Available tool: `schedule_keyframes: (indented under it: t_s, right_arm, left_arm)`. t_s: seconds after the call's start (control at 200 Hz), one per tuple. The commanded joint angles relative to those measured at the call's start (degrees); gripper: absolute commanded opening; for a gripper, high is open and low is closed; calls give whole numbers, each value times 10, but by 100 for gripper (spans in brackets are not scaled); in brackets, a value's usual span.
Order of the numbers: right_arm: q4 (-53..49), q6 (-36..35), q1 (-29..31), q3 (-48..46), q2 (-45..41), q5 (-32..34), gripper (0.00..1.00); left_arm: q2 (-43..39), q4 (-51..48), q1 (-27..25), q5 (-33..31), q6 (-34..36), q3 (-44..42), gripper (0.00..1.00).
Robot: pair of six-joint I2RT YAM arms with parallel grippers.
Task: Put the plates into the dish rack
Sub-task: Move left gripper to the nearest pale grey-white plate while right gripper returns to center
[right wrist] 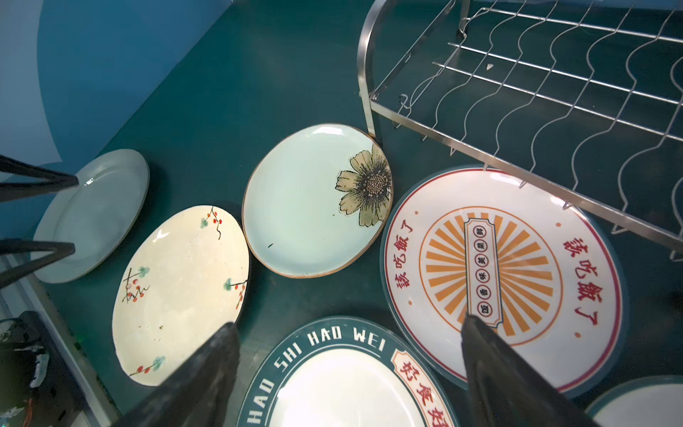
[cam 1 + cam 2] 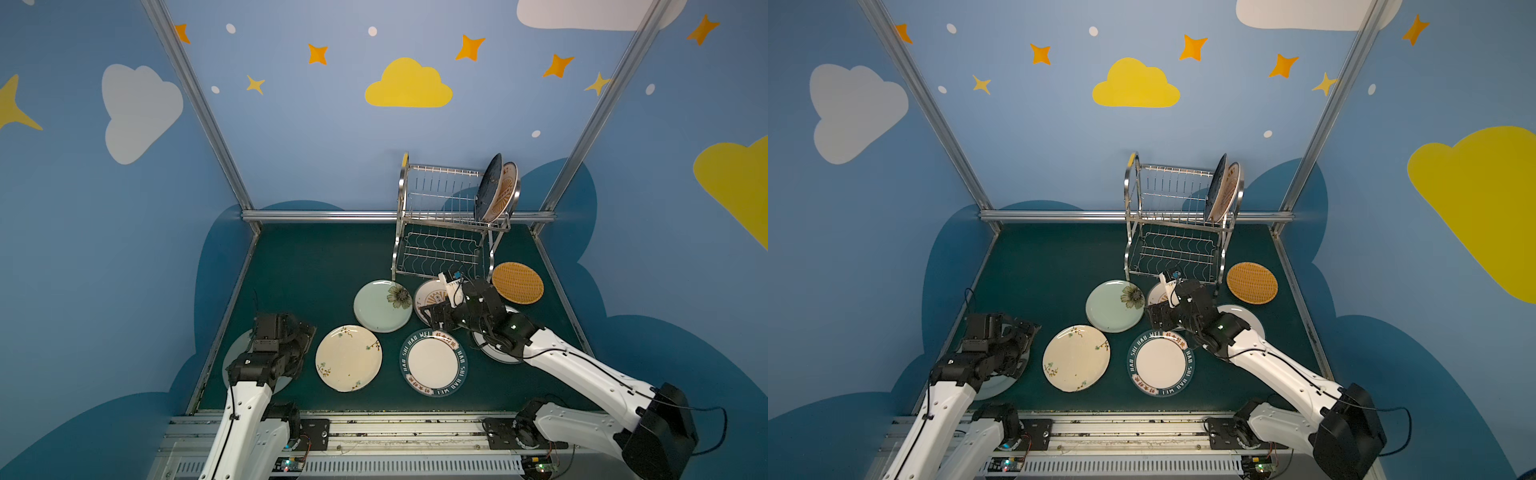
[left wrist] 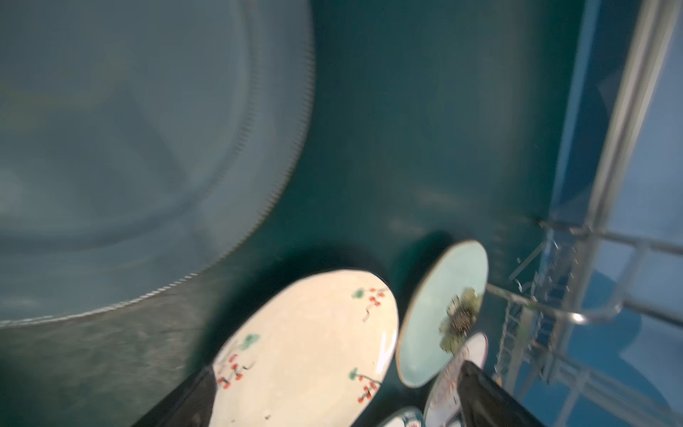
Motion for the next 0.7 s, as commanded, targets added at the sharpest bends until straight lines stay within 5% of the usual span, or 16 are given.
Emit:
schedule_keyframes:
  t_s: [0.0, 0.13, 0.696]
  right_arm:
    - [34, 8, 2, -7, 16, -4, 91]
    - [22, 22, 2, 5, 33, -10, 91]
    - [-52, 58, 1, 60, 88, -15, 91]
  left_arm:
    - [-14, -78, 20, -102, -58, -1, 100]
    - [-18, -171, 43, -175, -99, 15, 100]
    - [26, -71, 69, -48, -147, -57, 100]
